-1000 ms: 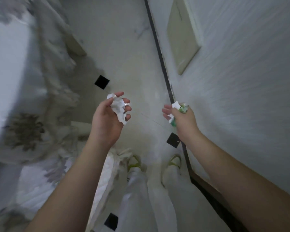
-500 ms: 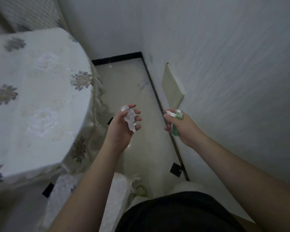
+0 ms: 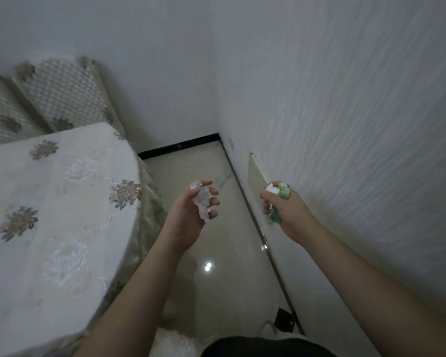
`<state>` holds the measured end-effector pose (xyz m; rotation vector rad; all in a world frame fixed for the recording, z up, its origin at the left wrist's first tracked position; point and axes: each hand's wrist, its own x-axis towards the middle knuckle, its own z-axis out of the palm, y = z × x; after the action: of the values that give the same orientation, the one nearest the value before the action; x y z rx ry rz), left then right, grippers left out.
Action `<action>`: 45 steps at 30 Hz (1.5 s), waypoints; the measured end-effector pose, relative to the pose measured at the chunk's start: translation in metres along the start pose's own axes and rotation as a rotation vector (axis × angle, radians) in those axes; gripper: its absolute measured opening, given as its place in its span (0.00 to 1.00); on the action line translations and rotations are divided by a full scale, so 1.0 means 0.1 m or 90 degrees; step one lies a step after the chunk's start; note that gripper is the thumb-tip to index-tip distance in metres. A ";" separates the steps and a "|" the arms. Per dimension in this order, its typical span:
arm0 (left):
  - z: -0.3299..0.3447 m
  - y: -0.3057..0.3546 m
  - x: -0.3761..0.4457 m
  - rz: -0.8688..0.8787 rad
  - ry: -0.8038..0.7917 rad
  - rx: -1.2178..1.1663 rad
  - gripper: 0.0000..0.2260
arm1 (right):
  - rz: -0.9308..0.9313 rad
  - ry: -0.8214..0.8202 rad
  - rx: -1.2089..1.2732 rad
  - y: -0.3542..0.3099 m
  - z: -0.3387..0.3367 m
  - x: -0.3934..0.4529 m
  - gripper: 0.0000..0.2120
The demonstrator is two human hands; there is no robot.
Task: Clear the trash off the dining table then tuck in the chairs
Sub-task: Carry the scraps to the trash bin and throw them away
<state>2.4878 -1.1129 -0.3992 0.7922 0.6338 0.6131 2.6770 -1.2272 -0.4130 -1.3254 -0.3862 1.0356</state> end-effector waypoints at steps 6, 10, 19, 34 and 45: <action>-0.07 0.12 0.24 0.005 0.027 -0.025 0.12 | 0.019 0.005 0.015 -0.09 0.12 0.38 0.11; -0.22 0.22 0.42 -0.001 0.055 -0.037 0.11 | 0.009 -0.006 0.035 -0.12 0.26 0.66 0.10; -0.72 0.66 1.38 -0.018 0.068 -0.066 0.12 | 0.001 -0.015 0.010 -0.17 0.84 1.63 0.10; -1.39 1.52 3.09 -0.084 0.063 -0.055 0.11 | -0.009 0.064 -0.049 -0.34 1.45 3.25 0.08; -1.25 1.68 4.52 -0.142 0.100 0.057 0.12 | 0.042 0.054 -0.033 -0.52 1.42 4.75 0.05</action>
<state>2.6523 -0.6463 -0.4604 0.7479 0.8857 0.4477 2.8411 -0.7606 -0.4763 -1.4316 -0.3093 1.0254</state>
